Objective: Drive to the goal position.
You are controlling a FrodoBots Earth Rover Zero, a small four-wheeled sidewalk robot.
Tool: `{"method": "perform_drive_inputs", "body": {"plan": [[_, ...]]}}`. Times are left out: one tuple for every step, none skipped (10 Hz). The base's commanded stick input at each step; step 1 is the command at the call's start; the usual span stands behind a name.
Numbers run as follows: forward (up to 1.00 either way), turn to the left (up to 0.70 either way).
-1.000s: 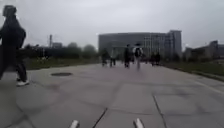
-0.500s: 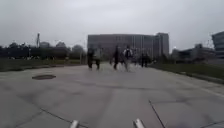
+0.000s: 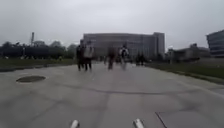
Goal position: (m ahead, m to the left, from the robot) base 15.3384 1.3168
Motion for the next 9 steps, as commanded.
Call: {"method": "perform_drive_inputs", "body": {"plan": [[0.85, -0.03], [0.85, -0.03], [0.85, -0.03], [0.85, -0.03], [0.85, -0.03], [0.85, -0.03], [0.85, -0.03], [0.85, -0.03], [0.85, -0.03]]}}
